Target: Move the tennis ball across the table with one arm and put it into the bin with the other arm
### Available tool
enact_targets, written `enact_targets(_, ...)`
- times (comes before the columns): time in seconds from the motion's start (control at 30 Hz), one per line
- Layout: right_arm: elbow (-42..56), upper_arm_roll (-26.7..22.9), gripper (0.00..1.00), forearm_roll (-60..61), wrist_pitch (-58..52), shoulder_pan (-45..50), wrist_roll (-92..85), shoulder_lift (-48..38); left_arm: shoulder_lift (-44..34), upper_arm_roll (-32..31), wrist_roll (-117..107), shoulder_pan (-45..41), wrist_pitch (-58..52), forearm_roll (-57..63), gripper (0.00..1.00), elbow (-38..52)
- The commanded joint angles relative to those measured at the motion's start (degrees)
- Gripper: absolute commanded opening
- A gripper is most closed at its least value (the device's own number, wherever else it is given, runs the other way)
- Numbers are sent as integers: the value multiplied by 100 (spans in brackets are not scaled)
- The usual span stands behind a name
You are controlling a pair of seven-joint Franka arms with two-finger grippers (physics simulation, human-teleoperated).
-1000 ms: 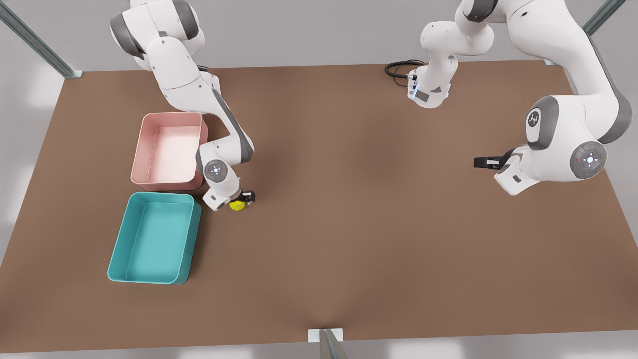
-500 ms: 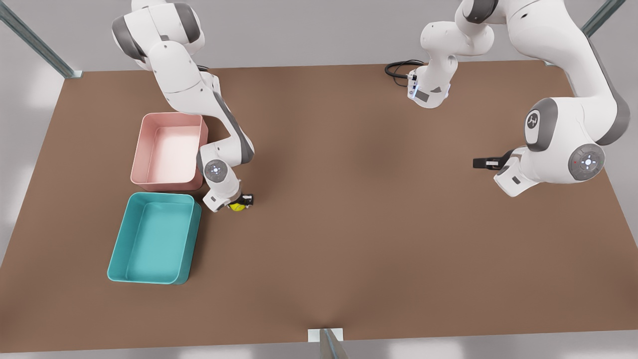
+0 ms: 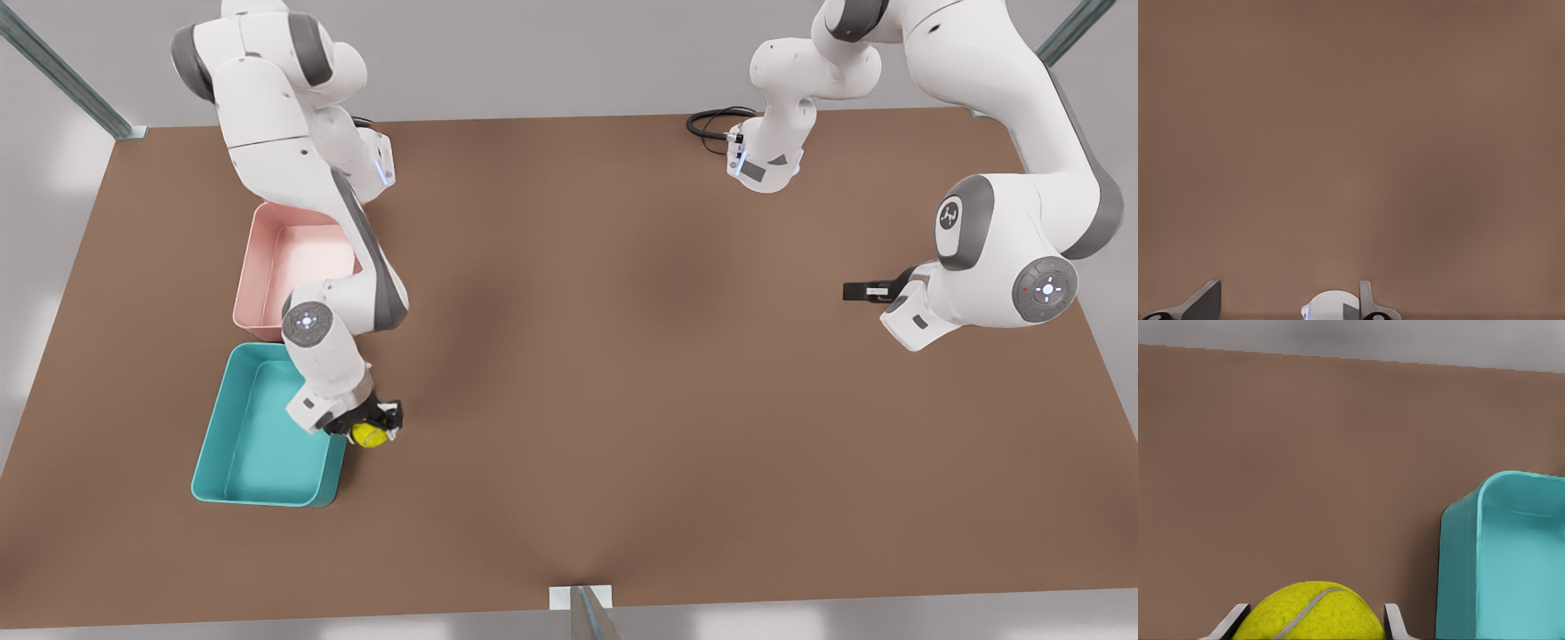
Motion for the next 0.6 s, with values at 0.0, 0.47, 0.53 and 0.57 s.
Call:
enact_targets(0.0, 224, -113, 65, -240, -483, -188, -3526, 10, -7, 1, -34, 0, -10, 3, 100, 2)
enact_targets(0.47, 1067, -245, 100, 332, -3892, -927, -1920, -174, -7, 1, -34, -35, -10, 3, 100, 2)
enact_targets(0.53, 1102, 168, 100, -134, -5192, -1014, -205, -1192, -7, 1, -34, -35, -10, 3, 100, 2)
enact_targets(0.57, 1085, 546, 100, -169, -5449, -1295, -38, -1553, -15, 1, -34, -79, -10, 11, 100, 2)
